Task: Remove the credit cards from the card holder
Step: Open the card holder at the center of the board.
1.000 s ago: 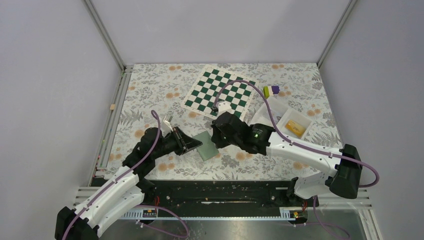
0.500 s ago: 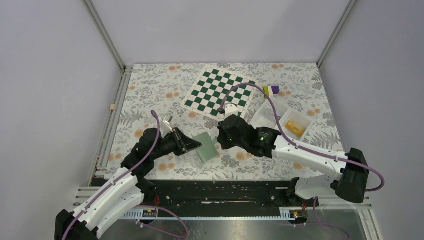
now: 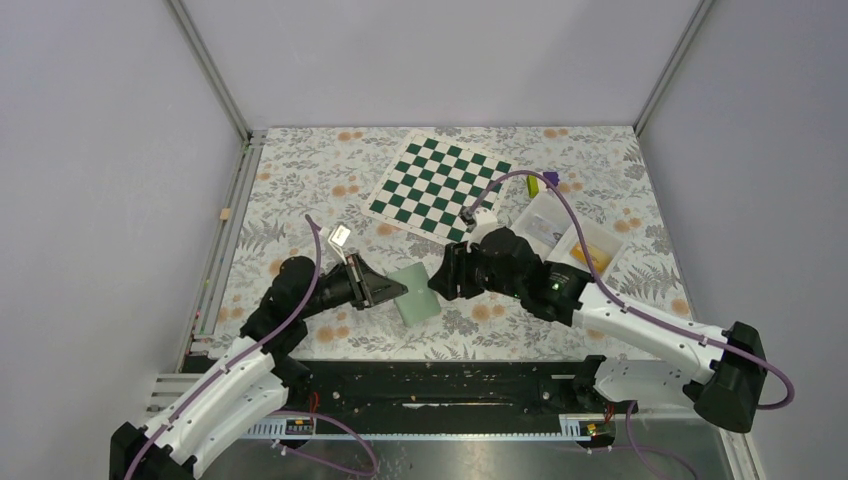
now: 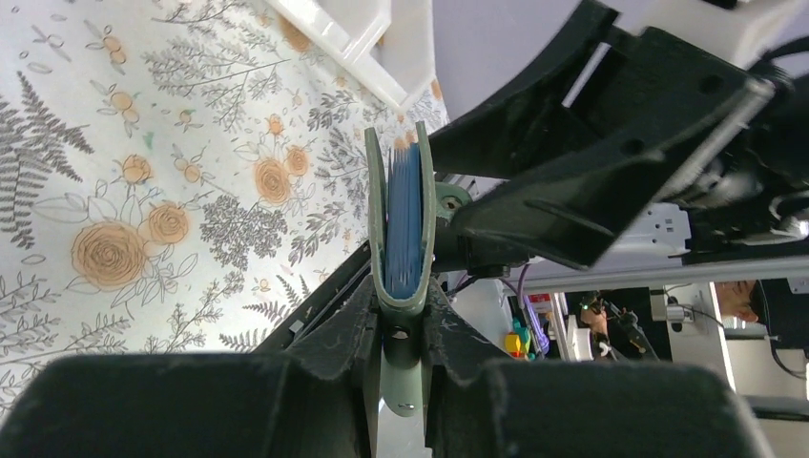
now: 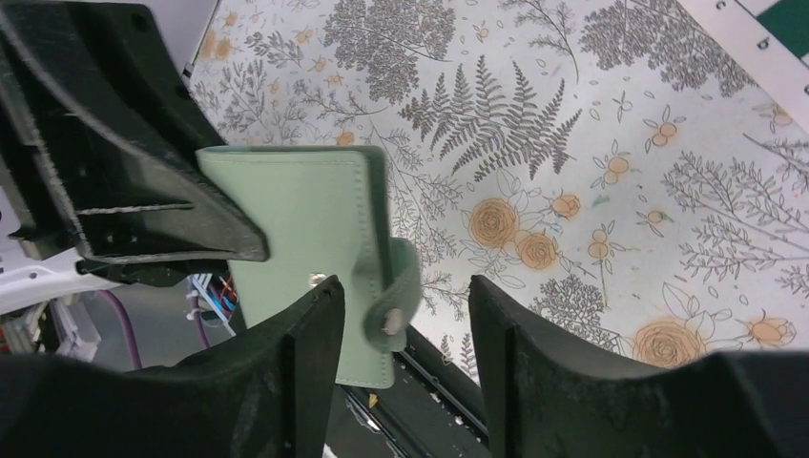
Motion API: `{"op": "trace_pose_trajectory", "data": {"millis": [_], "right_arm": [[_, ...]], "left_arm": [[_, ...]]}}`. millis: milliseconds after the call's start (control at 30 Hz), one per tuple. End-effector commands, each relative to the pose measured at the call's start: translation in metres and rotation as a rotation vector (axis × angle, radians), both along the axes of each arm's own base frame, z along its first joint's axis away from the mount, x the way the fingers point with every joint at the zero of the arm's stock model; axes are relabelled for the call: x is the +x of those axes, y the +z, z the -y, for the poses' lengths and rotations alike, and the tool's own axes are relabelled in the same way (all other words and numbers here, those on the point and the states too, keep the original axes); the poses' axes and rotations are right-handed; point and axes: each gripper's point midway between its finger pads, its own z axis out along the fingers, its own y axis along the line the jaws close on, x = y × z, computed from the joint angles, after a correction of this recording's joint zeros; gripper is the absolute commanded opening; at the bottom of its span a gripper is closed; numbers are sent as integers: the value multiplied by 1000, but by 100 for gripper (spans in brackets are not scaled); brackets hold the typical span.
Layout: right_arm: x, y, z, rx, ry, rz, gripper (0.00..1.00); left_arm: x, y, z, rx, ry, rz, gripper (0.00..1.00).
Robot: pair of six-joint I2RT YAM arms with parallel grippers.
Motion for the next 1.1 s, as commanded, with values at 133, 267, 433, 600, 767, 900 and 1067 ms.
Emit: {"op": "trace_pose_trajectory", "data": {"millis": [133,267,433,600,767,900,1067], "right_arm": [[-4,7,5,95,23,-37,43],[-2,3,14,72,-7,-33,36],[-8,3,11,102,52,-42,41],[-22,12,1,175,150,-55,48],[-24,12,-2,203,174,-68,45],[-26,20,-6,265,214,-55,42],[-29,27,-7,300,247,-29,37]], "left_arm": [[-7,51,9,-95,-91,169,0],[-9,55,10,-113,-102,178,0],[-10,62,9,-128,-99,199,0],[-12,64,8,-132,-101,208,0],[-17,69,8,-162,-120,231,0],[-25,77,8,-200,-150,256,0],[-27,79,6,-198,-150,266,0]]}}
